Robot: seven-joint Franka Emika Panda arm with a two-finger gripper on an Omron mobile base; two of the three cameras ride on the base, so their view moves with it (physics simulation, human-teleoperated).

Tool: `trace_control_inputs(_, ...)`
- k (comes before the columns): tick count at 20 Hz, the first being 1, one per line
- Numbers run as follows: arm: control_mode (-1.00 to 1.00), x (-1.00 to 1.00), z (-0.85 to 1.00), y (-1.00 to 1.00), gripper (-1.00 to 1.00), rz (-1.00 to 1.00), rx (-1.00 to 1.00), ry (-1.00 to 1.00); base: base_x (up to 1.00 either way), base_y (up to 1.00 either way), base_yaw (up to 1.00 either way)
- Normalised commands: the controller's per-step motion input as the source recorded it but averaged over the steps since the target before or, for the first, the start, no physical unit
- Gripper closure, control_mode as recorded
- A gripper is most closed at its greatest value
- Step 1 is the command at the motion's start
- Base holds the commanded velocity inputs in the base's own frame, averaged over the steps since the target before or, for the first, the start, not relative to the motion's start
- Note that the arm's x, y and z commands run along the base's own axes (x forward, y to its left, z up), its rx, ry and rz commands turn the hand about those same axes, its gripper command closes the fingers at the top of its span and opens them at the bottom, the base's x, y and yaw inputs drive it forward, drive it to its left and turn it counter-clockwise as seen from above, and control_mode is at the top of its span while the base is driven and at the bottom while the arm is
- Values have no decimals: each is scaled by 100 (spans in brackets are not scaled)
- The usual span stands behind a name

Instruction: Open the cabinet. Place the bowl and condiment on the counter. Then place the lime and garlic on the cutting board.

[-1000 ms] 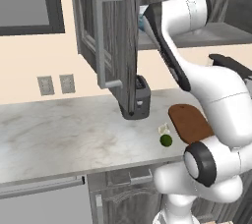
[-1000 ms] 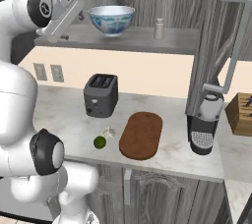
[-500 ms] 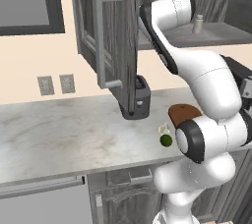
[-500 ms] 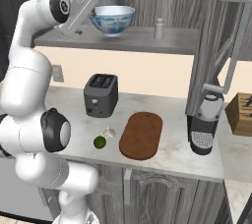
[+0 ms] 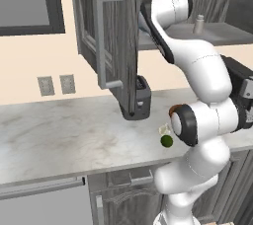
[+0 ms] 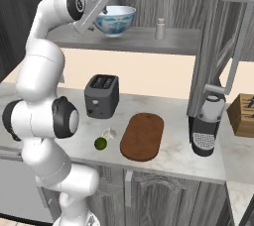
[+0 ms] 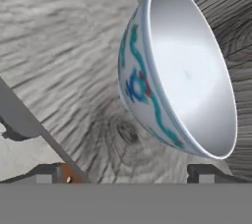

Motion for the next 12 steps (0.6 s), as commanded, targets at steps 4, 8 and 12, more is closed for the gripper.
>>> trace_control_inputs(4, -100, 62, -1, -14, -100, 0, 0, 0, 0, 0, 0)
trace_control_inputs(8, -100, 68, -10, -3, -100, 0, 0, 0, 0, 0, 0)
trace_control_inputs(12, -100, 60, -21, 0, -100, 0, 0, 0, 0, 0, 0)
